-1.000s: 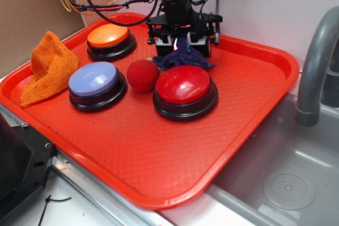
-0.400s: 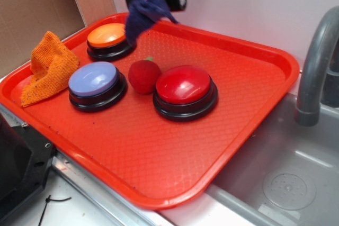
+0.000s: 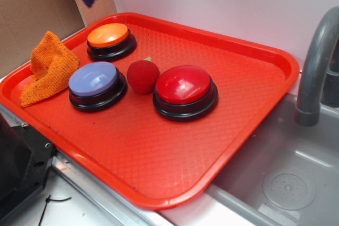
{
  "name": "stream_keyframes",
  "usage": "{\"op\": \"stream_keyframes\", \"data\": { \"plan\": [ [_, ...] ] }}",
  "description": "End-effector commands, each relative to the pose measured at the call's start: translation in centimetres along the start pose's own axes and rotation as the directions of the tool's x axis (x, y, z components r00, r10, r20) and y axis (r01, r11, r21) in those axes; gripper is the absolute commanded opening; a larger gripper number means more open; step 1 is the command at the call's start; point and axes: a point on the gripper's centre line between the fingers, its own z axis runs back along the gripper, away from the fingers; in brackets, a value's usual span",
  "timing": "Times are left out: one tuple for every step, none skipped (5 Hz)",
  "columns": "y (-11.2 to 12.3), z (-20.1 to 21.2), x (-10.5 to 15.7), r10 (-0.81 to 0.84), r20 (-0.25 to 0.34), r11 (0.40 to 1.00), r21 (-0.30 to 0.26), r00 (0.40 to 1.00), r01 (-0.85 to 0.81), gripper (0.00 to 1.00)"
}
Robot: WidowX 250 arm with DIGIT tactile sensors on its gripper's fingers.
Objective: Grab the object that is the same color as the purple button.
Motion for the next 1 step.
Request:
{"op": "stream_keyframes", "data": {
  "plan": [
    [1.55,2.64,-2.75,0.016,0.073,1.000,0.022,0.997,-0.018,0.00]
  ]
}}
